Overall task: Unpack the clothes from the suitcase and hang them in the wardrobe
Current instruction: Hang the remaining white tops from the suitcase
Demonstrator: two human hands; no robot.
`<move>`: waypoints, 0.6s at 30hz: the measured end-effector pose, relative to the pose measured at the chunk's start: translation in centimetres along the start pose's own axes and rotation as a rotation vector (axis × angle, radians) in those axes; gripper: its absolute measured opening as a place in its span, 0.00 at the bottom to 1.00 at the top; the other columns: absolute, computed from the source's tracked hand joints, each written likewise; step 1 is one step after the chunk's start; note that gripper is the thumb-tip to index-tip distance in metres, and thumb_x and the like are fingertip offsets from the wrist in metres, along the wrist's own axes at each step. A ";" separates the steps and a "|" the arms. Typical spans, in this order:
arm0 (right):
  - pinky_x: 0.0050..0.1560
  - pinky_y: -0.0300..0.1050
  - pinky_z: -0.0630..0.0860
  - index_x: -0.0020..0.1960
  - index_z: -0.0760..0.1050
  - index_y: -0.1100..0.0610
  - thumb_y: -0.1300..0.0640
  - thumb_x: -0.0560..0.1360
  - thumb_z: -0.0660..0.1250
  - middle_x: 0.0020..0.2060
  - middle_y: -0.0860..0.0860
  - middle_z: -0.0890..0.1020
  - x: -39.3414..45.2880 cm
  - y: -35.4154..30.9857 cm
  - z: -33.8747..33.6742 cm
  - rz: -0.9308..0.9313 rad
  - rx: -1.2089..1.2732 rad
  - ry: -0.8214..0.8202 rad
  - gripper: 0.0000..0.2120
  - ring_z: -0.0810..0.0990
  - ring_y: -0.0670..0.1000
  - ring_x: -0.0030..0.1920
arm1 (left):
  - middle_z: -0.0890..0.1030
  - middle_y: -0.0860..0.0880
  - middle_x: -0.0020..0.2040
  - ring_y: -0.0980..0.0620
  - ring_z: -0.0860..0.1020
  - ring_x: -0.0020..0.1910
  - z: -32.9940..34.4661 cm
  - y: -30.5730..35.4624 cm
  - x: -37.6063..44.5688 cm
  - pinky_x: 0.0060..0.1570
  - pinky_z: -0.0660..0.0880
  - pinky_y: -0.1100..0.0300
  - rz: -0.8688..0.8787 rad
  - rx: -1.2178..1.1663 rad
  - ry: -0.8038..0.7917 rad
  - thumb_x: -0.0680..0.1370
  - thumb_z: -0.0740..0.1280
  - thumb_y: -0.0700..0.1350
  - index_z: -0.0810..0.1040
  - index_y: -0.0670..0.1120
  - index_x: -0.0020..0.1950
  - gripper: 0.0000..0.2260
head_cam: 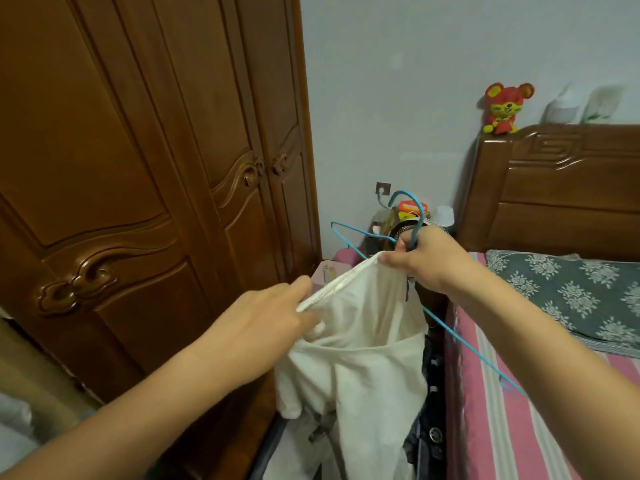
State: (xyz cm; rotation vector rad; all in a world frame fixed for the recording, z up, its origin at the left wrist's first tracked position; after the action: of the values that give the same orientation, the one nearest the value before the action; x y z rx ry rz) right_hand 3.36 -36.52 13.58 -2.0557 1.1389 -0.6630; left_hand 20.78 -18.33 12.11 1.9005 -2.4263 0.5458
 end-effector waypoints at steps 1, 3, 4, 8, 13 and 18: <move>0.33 0.42 0.67 0.30 0.71 0.54 0.54 0.75 0.74 0.25 0.48 0.72 0.2 0.4 0.1 0.009 0.015 0.002 0.18 0.71 0.49 0.30 | 0.64 0.51 0.50 0.48 0.72 0.38 0.4 0.2 0.4 0.29 0.68 0.53 -0.003 0.033 -0.041 0.76 0.69 0.42 0.71 0.54 0.62 0.17; 0.31 0.40 0.67 0.31 0.73 0.55 0.54 0.76 0.72 0.24 0.46 0.73 0.5 1.3 0.6 0.024 0.023 -0.029 0.17 0.71 0.48 0.29 | 0.63 0.52 0.50 0.46 0.73 0.34 1.2 -0.4 1.9 0.30 0.69 0.49 -0.122 -0.039 -0.062 0.76 0.65 0.39 0.67 0.55 0.66 0.21; 0.30 0.38 0.67 0.34 0.75 0.55 0.54 0.77 0.71 0.25 0.45 0.75 0.4 1.7 1.0 0.011 0.023 -0.070 0.14 0.70 0.46 0.28 | 0.63 0.52 0.50 0.44 0.73 0.34 1.7 -1.0 2.9 0.32 0.72 0.46 -0.205 -0.126 -0.056 0.76 0.62 0.37 0.66 0.54 0.65 0.21; 0.22 0.35 0.63 0.63 0.72 0.49 0.58 0.84 0.59 0.43 0.53 0.85 -1.1 6.1 1.3 0.077 0.258 -0.143 0.10 0.67 0.44 0.23 | 0.64 0.51 0.51 0.44 0.77 0.38 6.3 -3.7 6.1 0.39 0.78 0.42 -0.387 -0.328 -0.270 0.75 0.60 0.35 0.66 0.51 0.61 0.18; 0.23 0.28 0.63 0.55 0.74 0.62 0.61 0.84 0.59 0.43 0.57 0.86 -4.9 9.8 -1.0 0.055 0.309 0.074 0.07 0.69 0.40 0.21 | 0.63 0.45 0.60 0.41 0.80 0.40 10.9 -5.1 7.0 0.31 0.78 0.54 -0.485 -0.292 -0.578 0.75 0.61 0.36 0.65 0.52 0.66 0.22; 0.30 0.36 0.65 0.38 0.81 0.55 0.60 0.80 0.67 0.30 0.44 0.83 -7.3 10.4 -0.2 0.020 0.057 -0.037 0.12 0.69 0.43 0.27 | 0.61 0.40 0.64 0.40 0.76 0.42 12.5 -4.1 7.0 0.32 0.76 0.50 -0.532 -0.213 -0.705 0.76 0.61 0.35 0.65 0.44 0.61 0.15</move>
State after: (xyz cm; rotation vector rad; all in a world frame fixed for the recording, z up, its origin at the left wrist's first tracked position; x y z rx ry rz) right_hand -5.66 -34.22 4.99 -1.9982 1.1053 -0.6377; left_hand 25.33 -29.19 3.03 2.8009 -1.9538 -0.4584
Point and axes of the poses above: each hand's wrist, its own x-axis towards the middle knuckle, its own z-axis out of the palm, y = z × x, the point moved 4 cm from there along x, towards the middle knuckle
